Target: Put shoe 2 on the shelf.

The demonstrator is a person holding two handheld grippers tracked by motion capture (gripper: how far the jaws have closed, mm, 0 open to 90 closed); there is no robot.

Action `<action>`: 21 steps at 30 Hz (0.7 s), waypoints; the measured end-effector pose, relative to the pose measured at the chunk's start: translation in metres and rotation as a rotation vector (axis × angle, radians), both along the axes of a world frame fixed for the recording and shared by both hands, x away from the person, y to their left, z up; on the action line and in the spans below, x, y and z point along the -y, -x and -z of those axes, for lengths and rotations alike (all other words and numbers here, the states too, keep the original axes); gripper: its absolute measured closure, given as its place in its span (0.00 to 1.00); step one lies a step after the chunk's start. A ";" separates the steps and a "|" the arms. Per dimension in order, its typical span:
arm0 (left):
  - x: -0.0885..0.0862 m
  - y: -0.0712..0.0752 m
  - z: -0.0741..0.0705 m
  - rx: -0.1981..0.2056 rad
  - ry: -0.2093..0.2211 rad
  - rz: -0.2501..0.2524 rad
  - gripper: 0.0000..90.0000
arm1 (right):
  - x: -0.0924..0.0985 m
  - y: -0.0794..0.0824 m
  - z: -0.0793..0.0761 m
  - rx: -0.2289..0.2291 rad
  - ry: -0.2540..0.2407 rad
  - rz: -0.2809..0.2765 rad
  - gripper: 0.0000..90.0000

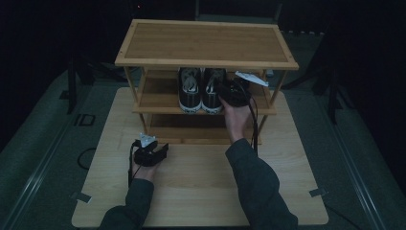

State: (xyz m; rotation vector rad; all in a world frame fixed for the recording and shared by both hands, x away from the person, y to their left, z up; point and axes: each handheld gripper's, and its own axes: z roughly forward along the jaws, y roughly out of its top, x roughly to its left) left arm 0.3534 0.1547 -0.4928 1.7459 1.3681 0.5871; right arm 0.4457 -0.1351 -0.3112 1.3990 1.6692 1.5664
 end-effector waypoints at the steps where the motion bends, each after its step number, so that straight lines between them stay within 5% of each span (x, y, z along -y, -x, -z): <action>1: 0.000 0.000 0.000 -0.001 -0.002 0.001 0.56 | 0.002 0.001 0.000 0.015 -0.002 0.000 0.67; 14: 0.000 -0.001 0.001 -0.005 -0.002 0.001 0.56 | 0.029 0.038 -0.006 0.102 -0.003 -0.032 0.65; 21: 0.001 -0.001 0.001 -0.008 -0.004 0.001 0.56 | 0.054 0.054 0.003 0.058 0.057 -0.056 0.65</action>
